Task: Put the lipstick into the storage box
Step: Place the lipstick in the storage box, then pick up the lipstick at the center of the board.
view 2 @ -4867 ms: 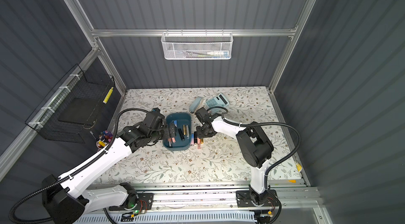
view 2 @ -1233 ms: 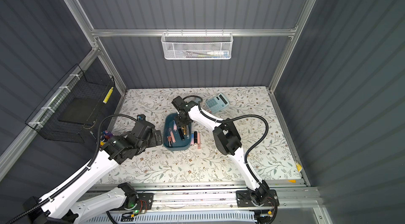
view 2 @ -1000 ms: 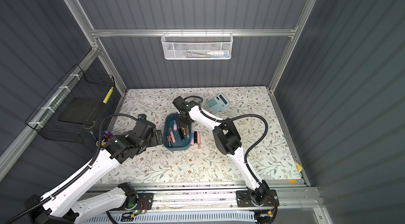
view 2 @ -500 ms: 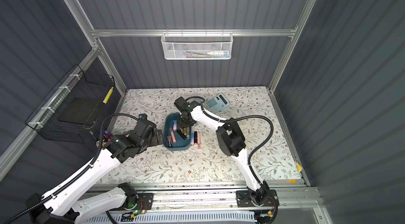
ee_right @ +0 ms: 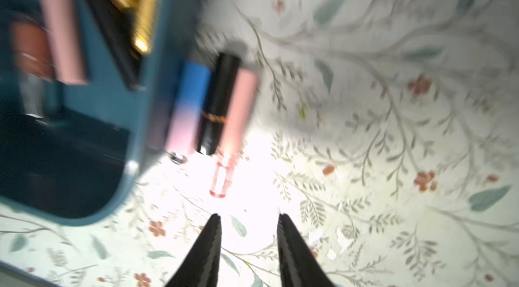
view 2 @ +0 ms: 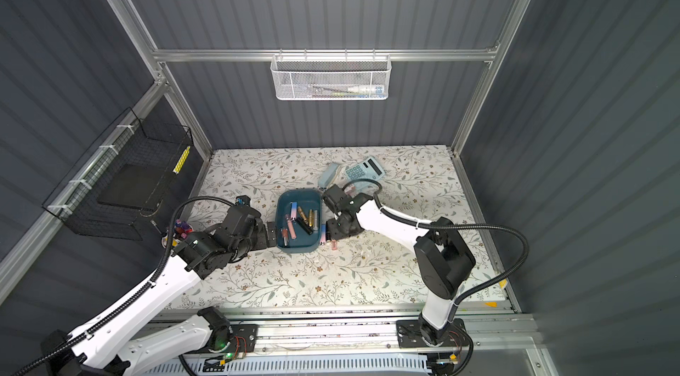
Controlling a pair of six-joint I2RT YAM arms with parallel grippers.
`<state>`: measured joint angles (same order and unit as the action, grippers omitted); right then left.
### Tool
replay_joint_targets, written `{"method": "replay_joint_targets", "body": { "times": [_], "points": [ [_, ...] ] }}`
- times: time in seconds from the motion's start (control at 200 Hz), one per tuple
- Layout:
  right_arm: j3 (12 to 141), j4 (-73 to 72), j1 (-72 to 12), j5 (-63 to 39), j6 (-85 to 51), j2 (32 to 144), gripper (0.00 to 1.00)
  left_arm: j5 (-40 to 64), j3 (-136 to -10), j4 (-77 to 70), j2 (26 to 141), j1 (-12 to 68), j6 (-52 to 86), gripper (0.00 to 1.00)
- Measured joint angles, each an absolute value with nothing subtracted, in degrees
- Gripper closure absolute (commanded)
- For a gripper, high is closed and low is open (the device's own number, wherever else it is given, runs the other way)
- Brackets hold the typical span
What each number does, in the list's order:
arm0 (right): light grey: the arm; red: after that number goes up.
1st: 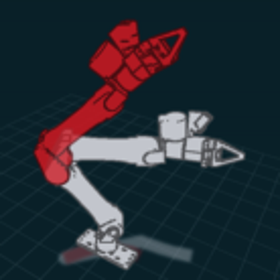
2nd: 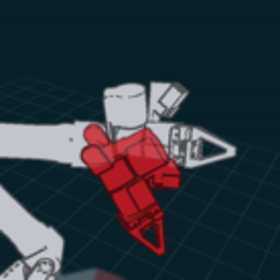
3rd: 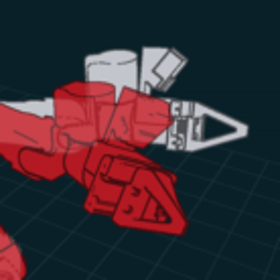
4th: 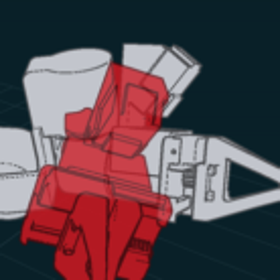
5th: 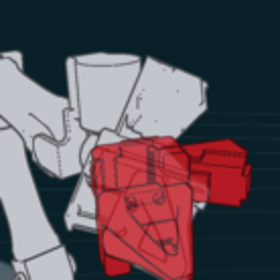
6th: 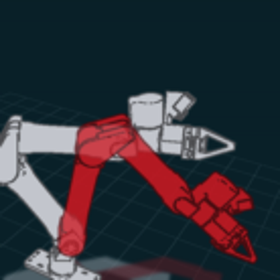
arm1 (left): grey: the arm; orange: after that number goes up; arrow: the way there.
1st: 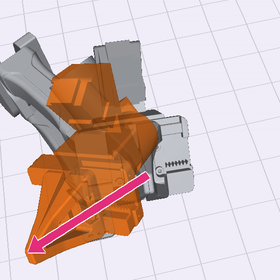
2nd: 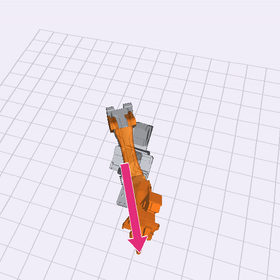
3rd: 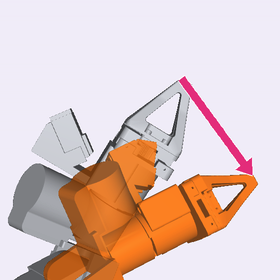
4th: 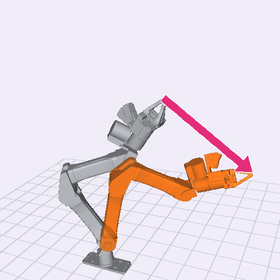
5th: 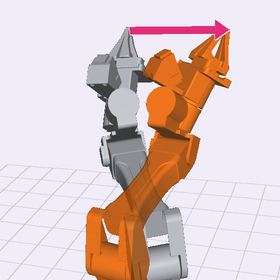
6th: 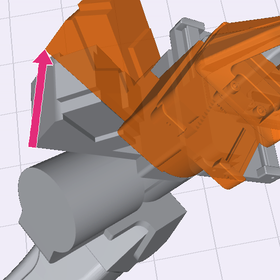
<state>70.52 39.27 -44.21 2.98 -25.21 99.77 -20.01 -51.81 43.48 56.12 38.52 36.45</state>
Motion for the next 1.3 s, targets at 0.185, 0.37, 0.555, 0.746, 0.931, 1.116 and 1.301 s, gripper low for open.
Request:
{"method": "replay_joint_targets", "body": {
  "times": [0.185,0.37,0.555,0.746,0.931,1.116,1.301],
  "points": [
    [63.42,37.12,-45.58,2.92,-27.77,99.48,0.64,-18.09,-51.62,43.20,56.01,38.52,37.19,0.00],
    [63.70,34.24,-46.13,2.83,-28.18,99.61,0.64,-17.50,-51.62,43.24,55.68,38.52,38.15,0.00],
    [67.90,33.32,-46.13,2.83,-28.01,102.65,0.64,-17.50,-51.62,43.46,55.59,38.52,38.26,0.00],
    [72.71,32.77,-46.11,2.79,-27.40,107.68,0.64,-17.82,-51.70,43.97,55.59,38.52,38.24,0.00],
    [75.59,33.17,-45.76,3.11,-26.30,110.34,0.64,-18.41,-52.27,44.77,55.92,38.52,38.22,0.00],
    [76.49,33.52,-43.94,3.07,-25.43,110.89,0.64,-19.09,-52.73,45.06,56.03,38.52,38.17,0.00],
    [76.93,33.65,-41.87,2.74,-25.02,112.18,0.65,-19.70,-53.19,45.23,56.80,38.52,37.89,0.00]
  ]
}}
